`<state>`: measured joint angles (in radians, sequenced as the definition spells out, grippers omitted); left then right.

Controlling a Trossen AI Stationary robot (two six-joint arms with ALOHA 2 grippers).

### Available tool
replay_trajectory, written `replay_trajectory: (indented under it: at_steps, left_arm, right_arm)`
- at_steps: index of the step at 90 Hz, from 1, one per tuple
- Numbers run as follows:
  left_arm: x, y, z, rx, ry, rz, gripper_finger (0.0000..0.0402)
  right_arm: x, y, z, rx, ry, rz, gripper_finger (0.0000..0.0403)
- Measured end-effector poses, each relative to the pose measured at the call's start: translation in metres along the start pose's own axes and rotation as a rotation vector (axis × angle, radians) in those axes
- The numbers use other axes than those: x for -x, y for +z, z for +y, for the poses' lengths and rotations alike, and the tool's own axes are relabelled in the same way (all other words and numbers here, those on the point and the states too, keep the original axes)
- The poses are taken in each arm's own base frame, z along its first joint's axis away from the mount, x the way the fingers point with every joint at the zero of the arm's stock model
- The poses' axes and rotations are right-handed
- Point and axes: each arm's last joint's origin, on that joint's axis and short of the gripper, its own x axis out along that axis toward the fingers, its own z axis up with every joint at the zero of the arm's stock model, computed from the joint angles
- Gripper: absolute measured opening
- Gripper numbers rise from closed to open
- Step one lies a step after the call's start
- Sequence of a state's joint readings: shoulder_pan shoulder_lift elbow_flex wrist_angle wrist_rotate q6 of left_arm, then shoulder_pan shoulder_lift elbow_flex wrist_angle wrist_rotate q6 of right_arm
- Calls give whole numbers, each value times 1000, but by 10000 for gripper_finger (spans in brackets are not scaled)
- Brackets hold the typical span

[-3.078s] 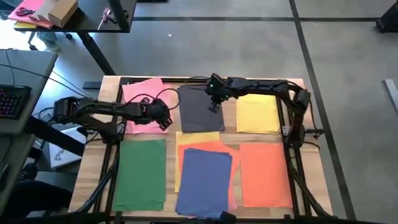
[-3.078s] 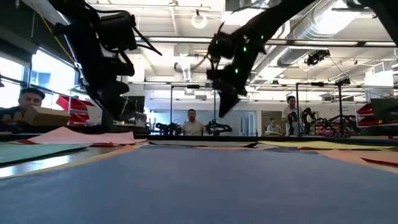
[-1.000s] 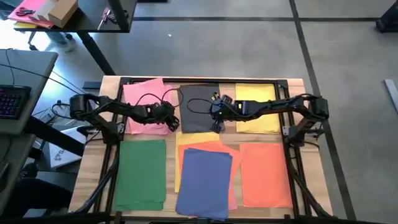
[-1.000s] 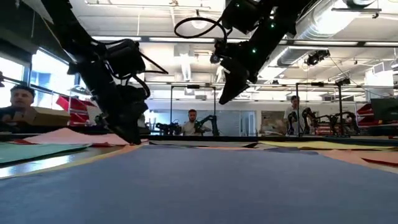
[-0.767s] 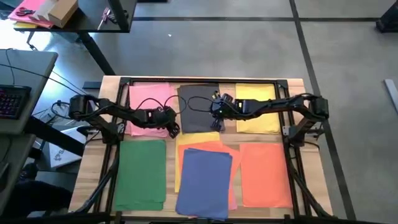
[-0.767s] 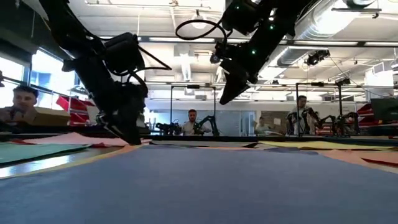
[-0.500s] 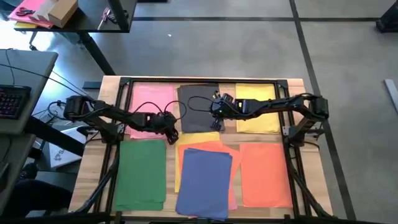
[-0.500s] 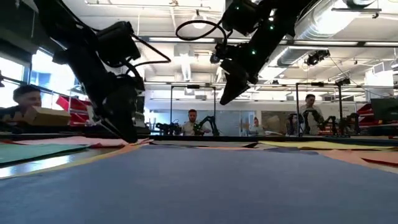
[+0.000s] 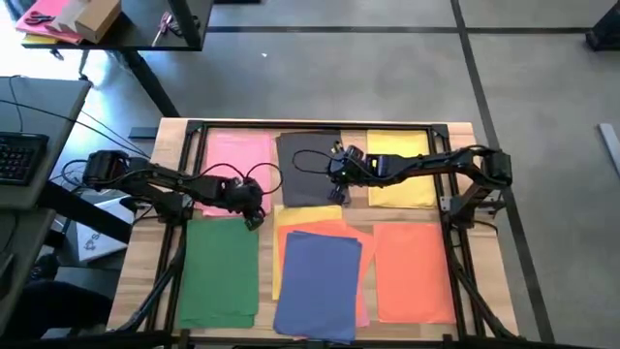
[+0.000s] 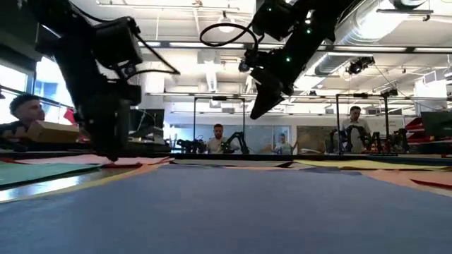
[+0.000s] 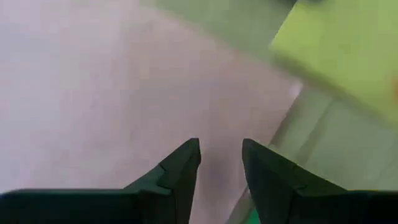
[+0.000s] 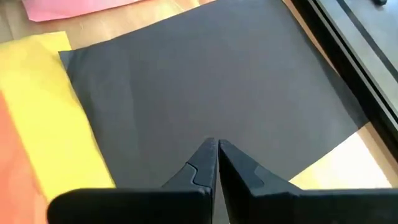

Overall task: Organize paper
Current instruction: Adjust the stacked colored papers

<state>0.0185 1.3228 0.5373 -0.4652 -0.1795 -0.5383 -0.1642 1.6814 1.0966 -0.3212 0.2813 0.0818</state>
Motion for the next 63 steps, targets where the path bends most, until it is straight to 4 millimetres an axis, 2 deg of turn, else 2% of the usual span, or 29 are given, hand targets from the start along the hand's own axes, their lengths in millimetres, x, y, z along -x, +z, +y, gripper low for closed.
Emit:
replay_trajectory:
  at_steps: [19, 47, 63]
  left_arm:
    - [3, -11, -1, -33, -3, 95, 115]
    - [19, -13, 6, -34, 28, 55, 115]
    - [31, -27, 13, -21, 42, 161, 115]
  right_arm:
    - [-1, 0, -2, -8, -5, 1, 0]
    - [-1, 0, -2, -29, -5, 2, 0]
    - [-1, -1, -2, -38, -5, 12, 0]
